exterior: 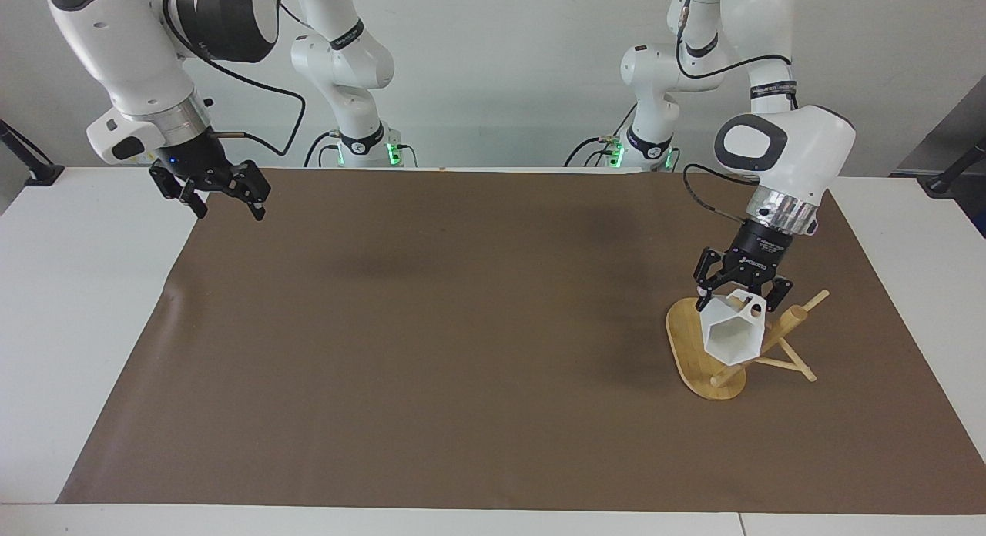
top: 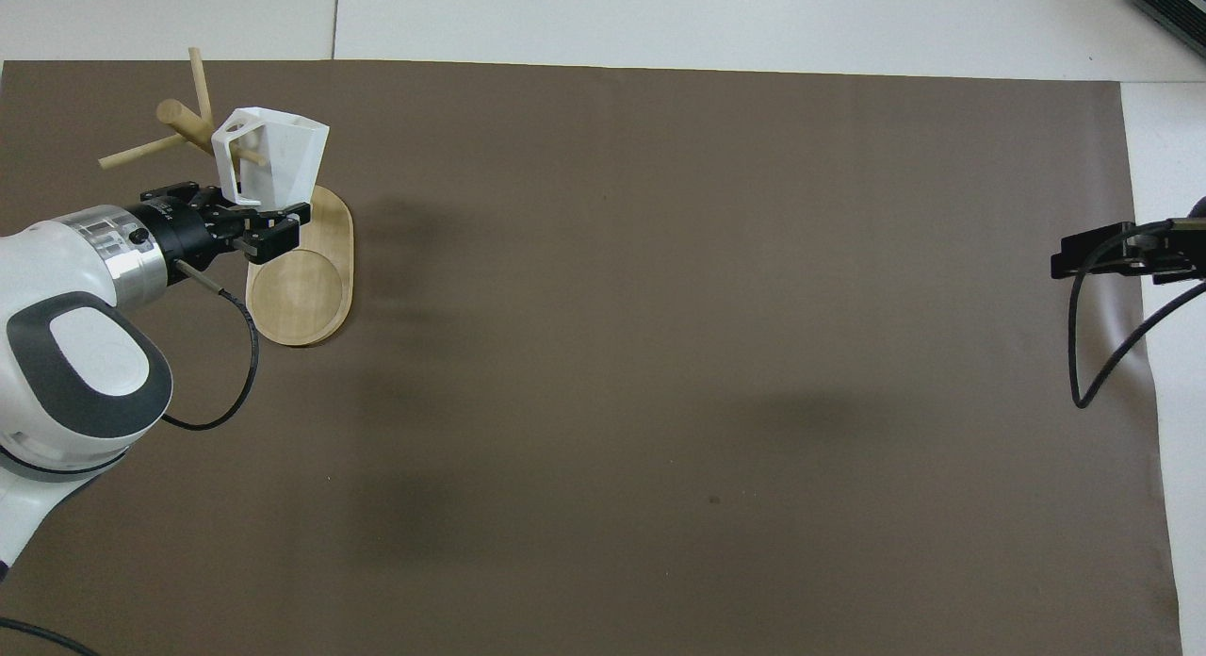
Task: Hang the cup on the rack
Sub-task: 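Lower the cup handle onto the peg with the left gripper, then open the left gripper and pull it back from the cup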
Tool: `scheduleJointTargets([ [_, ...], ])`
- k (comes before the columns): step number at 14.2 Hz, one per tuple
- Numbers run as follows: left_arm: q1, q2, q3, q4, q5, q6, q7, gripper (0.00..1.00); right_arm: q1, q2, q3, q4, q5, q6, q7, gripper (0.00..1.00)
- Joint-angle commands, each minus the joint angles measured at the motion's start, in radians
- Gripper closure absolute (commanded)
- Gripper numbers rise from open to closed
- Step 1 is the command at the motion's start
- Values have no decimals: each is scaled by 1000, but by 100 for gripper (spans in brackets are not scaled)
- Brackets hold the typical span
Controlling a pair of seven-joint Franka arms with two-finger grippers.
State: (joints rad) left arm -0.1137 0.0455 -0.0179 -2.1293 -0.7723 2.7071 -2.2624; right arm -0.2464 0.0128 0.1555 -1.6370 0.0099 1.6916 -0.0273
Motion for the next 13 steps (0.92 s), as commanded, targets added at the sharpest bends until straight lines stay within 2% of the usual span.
scheduleJointTargets([
  [1,-6,1,4,0,5,14,-5,0,-7,-11,6,-1,-19,-4,7,0],
  [4,8,7,7,31,31,-47,18,0,-7,-11,6,-3,-18,-3,10,0],
  [6,12,-6,15,43,135,-119,24,0,-7,-11,6,-3,-16,-3,10,0],
  [10,84,-10,16,147,347,-349,24,0,-7,-14,6,-7,-16,-6,7,0],
  [13,129,-30,16,206,439,-463,26,0,-5,-14,6,-7,-15,-7,7,0],
])
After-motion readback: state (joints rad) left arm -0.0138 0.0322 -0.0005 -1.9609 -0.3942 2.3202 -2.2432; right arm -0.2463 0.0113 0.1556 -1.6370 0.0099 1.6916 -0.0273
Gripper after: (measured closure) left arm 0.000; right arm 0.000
